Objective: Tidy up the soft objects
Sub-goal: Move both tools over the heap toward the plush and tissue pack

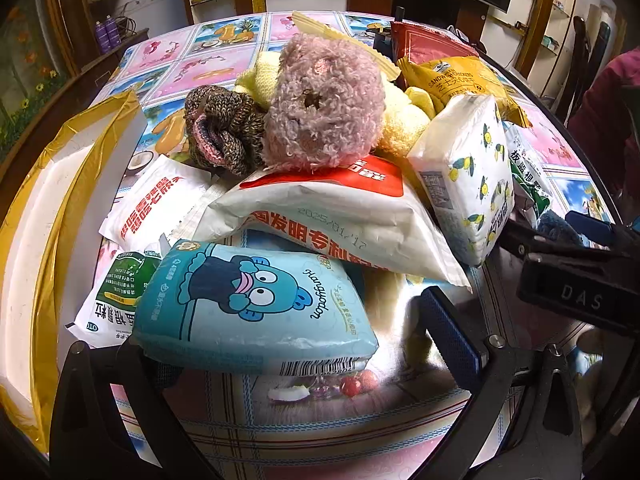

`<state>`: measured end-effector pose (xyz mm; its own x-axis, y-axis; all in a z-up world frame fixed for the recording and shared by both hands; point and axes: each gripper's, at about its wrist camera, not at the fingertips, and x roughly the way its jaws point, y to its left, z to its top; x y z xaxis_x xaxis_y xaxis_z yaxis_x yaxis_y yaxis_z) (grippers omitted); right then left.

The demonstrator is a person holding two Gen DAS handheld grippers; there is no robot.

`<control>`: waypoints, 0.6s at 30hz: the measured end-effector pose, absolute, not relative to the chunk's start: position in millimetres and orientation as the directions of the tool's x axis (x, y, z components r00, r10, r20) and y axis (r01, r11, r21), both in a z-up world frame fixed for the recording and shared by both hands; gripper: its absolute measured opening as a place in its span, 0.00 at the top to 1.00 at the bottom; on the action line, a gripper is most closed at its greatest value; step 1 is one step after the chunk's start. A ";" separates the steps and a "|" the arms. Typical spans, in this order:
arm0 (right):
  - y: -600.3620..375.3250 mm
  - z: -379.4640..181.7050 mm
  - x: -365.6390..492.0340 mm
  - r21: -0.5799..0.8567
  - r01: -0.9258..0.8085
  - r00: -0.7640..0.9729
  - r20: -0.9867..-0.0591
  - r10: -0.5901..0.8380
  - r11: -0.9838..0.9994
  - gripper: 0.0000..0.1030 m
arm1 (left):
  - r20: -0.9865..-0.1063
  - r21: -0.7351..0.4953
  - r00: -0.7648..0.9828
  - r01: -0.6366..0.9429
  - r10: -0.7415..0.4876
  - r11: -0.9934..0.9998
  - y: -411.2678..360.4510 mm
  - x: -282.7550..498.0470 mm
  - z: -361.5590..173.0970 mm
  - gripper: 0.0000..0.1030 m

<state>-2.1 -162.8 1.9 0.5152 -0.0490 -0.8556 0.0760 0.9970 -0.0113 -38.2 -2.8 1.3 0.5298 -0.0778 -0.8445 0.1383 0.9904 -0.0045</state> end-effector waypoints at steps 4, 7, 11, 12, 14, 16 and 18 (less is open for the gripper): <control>-158.8 2.0 -7.9 -0.013 0.052 0.516 -0.856 -0.039 0.999 0.00 | -0.832 -0.005 0.549 0.137 -0.080 0.991 -2.4 -34.2 0.2 0.00; -159.5 1.8 -8.8 -0.013 0.053 0.525 -0.850 -0.039 0.999 0.00 | -0.833 -0.002 0.548 0.134 -0.076 0.991 -1.2 -30.6 0.5 0.00; -159.4 1.7 -8.7 -0.015 0.056 0.528 -0.848 -0.042 0.998 0.00 | -0.850 -0.009 0.519 0.155 -0.089 0.988 0.3 -28.3 2.2 0.02; -158.9 1.8 -9.2 -0.014 0.055 0.529 -0.847 -0.041 0.998 0.00 | -0.845 -0.028 0.525 0.151 -0.104 0.988 3.3 -31.5 4.6 0.09; -158.9 2.0 -11.3 -0.011 0.049 0.532 -0.846 -0.035 0.999 0.00 | -0.824 -0.131 0.535 0.139 -0.186 0.981 15.7 -42.3 12.2 0.15; -158.6 2.2 -13.5 -0.010 0.043 0.533 -0.845 -0.031 0.999 0.00 | -0.786 -0.206 0.566 0.139 -0.249 0.969 29.1 -55.1 24.4 0.15; -158.2 2.5 -15.3 -0.010 0.044 0.535 -0.845 -0.032 0.999 0.00 | -0.726 -0.205 0.642 0.139 -0.246 0.969 45.6 -75.2 44.8 0.15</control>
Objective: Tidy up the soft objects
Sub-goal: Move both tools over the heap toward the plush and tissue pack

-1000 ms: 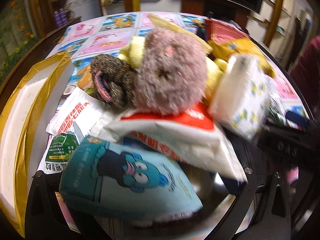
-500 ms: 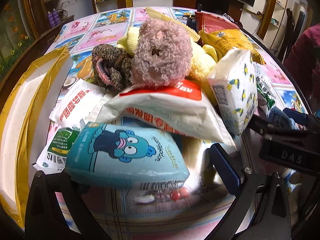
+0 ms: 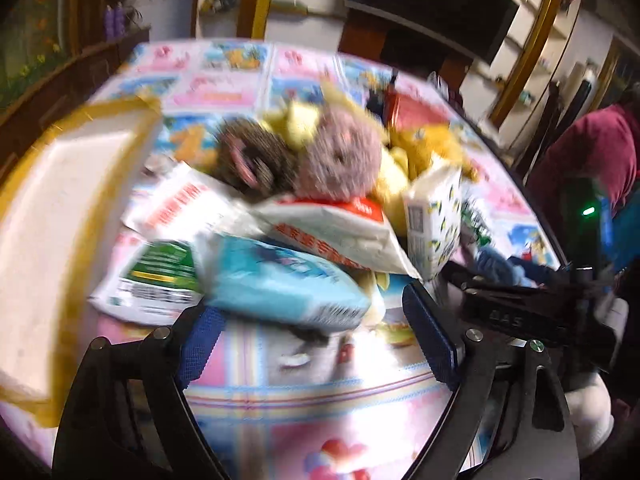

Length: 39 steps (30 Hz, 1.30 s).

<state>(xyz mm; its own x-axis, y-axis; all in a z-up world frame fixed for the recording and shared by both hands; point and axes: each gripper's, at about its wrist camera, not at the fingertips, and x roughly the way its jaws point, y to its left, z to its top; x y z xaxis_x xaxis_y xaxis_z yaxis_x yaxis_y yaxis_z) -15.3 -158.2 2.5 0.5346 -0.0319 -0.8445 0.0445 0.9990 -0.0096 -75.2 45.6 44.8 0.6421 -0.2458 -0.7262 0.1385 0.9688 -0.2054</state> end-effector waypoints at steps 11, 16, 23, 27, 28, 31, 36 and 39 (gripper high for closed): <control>-162.3 54.3 -78.7 0.037 0.090 0.847 -0.529 -0.057 0.995 0.00 | -0.571 -0.157 0.805 0.085 -0.161 0.984 140.0 -97.4 109.6 0.15; -168.5 62.3 -56.3 0.157 0.056 0.861 -0.508 0.032 0.986 0.00 | -0.612 -0.153 0.769 0.114 -0.185 0.982 124.6 -42.3 91.4 0.15; -164.6 46.8 -36.5 0.170 0.020 0.825 -0.559 0.080 0.985 0.01 | -0.756 -0.258 0.608 0.065 -0.243 0.964 119.6 52.6 33.9 0.15; -172.0 34.0 -31.3 0.196 0.055 0.781 -0.619 0.080 0.979 0.01 | -0.800 -0.113 0.593 -0.004 -0.089 0.994 135.4 56.0 32.2 0.15; -174.0 31.2 -28.9 0.211 0.057 0.768 -0.634 0.092 0.976 0.01 | -0.805 -0.125 0.586 -0.018 -0.091 0.992 144.6 54.7 31.6 0.15; -175.3 27.4 -27.1 0.245 0.053 0.747 -0.653 0.124 0.968 0.01 | -0.801 -0.173 0.584 -0.009 -0.135 0.985 151.9 43.6 40.0 0.18; -168.2 34.5 -36.6 0.226 0.034 0.769 -0.628 0.119 0.974 0.01 | -0.735 -0.174 0.657 0.058 -0.169 0.983 136.1 -0.2 74.7 0.18; -156.8 39.0 -40.9 0.173 0.003 0.785 -0.611 0.105 0.985 0.01 | -0.641 -0.135 0.751 0.090 -0.156 0.987 131.4 -49.3 108.0 0.18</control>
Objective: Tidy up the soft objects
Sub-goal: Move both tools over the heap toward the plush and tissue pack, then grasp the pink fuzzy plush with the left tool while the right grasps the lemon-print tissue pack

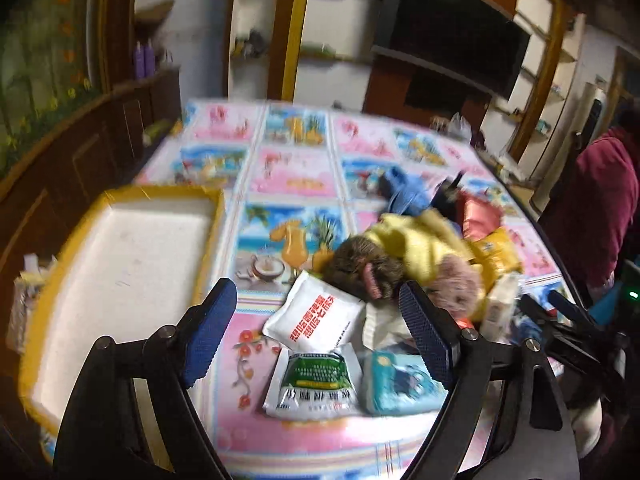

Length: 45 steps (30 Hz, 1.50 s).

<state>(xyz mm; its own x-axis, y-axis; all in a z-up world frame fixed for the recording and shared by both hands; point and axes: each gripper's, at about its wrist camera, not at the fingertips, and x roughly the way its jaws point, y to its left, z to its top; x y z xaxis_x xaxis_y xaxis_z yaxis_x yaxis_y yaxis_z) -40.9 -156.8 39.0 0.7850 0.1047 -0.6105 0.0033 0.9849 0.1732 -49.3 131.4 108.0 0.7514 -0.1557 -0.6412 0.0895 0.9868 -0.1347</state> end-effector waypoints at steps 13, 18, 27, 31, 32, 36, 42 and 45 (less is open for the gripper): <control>-125.8 281.9 -126.5 0.049 -0.222 0.902 -0.369 0.224 0.974 0.01 | -0.313 0.026 0.943 0.126 -0.111 0.992 158.7 -193.0 409.7 0.18; -132.2 375.6 -136.3 0.008 -0.219 0.908 -0.364 0.207 0.976 0.00 | -0.126 0.155 0.990 -0.036 0.055 0.987 149.1 -190.6 477.0 0.07; -152.0 174.6 -81.1 0.234 -0.212 0.730 -0.608 0.313 0.949 0.01 | -0.387 -0.102 0.895 0.199 -0.223 0.975 135.8 -122.5 266.6 0.06; -154.0 78.9 -46.0 0.241 -0.146 0.623 -0.731 0.279 0.959 0.22 | -0.611 -0.136 0.750 0.216 -0.254 0.967 105.4 -78.6 156.5 0.06; -151.9 67.0 -38.7 0.243 -0.156 0.610 -0.738 0.287 0.957 0.22 | -0.646 -0.139 0.719 0.219 -0.256 0.966 100.2 -68.0 139.5 0.09; -138.4 52.1 -20.8 0.189 -0.233 0.614 -0.732 0.295 0.954 0.22 | -0.697 -0.133 0.665 0.248 -0.268 0.960 62.1 -42.7 105.8 0.11; -119.7 28.2 -1.4 0.105 -0.318 0.592 -0.754 0.284 0.942 0.21 | -0.730 -0.077 0.641 0.267 -0.236 0.961 29.9 4.9 78.5 0.11; -119.6 23.5 2.5 0.127 -0.333 0.579 -0.755 0.309 0.934 0.26 | -0.749 -0.080 0.612 0.298 -0.254 0.951 17.2 11.9 68.3 0.14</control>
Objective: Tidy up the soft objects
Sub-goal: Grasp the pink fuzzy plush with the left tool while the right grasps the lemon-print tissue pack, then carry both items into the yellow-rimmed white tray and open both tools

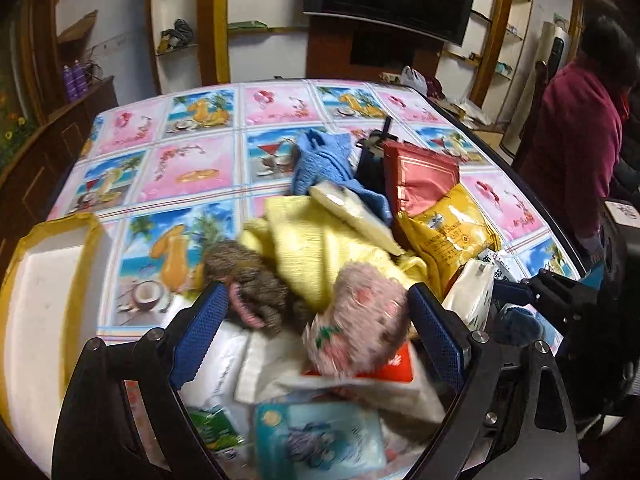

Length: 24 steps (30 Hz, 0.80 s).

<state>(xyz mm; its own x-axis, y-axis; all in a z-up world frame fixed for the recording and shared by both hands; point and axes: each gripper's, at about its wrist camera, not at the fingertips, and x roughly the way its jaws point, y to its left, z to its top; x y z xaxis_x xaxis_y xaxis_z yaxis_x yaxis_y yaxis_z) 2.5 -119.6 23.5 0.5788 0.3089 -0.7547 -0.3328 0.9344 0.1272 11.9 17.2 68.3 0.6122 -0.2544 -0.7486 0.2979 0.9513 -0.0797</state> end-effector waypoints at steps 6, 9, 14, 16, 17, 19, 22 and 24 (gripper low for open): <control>-128.7 28.1 -1.6 0.244 -0.352 0.530 -0.744 0.408 0.903 0.50 | -0.775 -0.168 0.533 0.346 -0.341 0.923 5.9 14.0 60.3 0.79; -135.6 39.4 -13.0 0.250 -0.341 0.556 -0.723 0.409 0.906 0.50 | -0.752 -0.221 0.535 0.345 -0.385 0.912 17.1 2.7 72.9 0.80; -142.3 66.4 -36.7 0.242 -0.327 0.608 -0.686 0.400 0.913 0.50 | -0.654 -0.319 0.587 0.358 -0.478 0.877 55.0 -33.1 116.5 0.80; -140.4 79.3 -46.0 0.246 -0.334 0.624 -0.666 0.409 0.910 0.50 | -0.607 -0.348 0.617 0.360 -0.501 0.866 76.3 -48.6 136.9 0.80; -137.5 84.8 -48.7 0.249 -0.342 0.626 -0.658 0.418 0.906 0.50 | -0.591 -0.353 0.631 0.359 -0.503 0.864 86.3 -54.1 144.7 0.80; -126.7 96.0 -52.9 0.265 -0.367 0.618 -0.647 0.447 0.892 0.50 | -0.568 -0.359 0.660 0.340 -0.492 0.869 110.4 -62.3 158.0 0.80; -100.2 107.3 -52.3 0.300 -0.417 0.585 -0.634 0.506 0.858 0.50 | -0.560 -0.378 0.691 0.278 -0.457 0.883 155.5 -63.4 167.5 0.80; -76.4 114.5 -50.9 0.322 -0.458 0.555 -0.625 0.549 0.829 0.50 | -0.572 -0.371 0.711 0.222 -0.410 0.902 180.9 -60.9 167.0 0.80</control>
<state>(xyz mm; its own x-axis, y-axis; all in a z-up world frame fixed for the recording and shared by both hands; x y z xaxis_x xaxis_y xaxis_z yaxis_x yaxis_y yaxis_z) -50.9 -76.4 114.5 0.5549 0.5491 -0.6250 -0.4580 0.8288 0.3215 -60.9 180.9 167.0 0.7107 -0.4101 -0.5715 0.2216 0.9016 -0.3715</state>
